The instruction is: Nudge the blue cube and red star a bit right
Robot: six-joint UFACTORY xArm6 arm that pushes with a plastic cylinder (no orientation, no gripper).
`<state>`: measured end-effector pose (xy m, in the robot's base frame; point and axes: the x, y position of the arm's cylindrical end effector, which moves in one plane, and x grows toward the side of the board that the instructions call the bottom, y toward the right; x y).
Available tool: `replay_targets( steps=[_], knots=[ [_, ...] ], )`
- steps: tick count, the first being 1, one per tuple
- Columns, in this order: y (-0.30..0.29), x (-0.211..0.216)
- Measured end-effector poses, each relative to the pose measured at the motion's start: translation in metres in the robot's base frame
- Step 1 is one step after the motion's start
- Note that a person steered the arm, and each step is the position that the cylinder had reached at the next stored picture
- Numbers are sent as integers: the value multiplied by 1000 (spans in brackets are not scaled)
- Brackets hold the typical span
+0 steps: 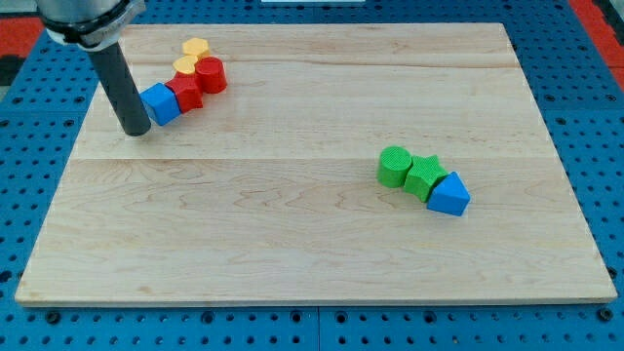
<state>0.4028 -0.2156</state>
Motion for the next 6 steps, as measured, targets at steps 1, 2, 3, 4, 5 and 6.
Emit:
replay_targets(
  steps=[1, 2, 3, 4, 5, 6],
  knots=[
    [36, -1],
    [31, -3],
    [8, -5],
    [6, -17],
    [7, -12],
    [34, -12]
  ],
)
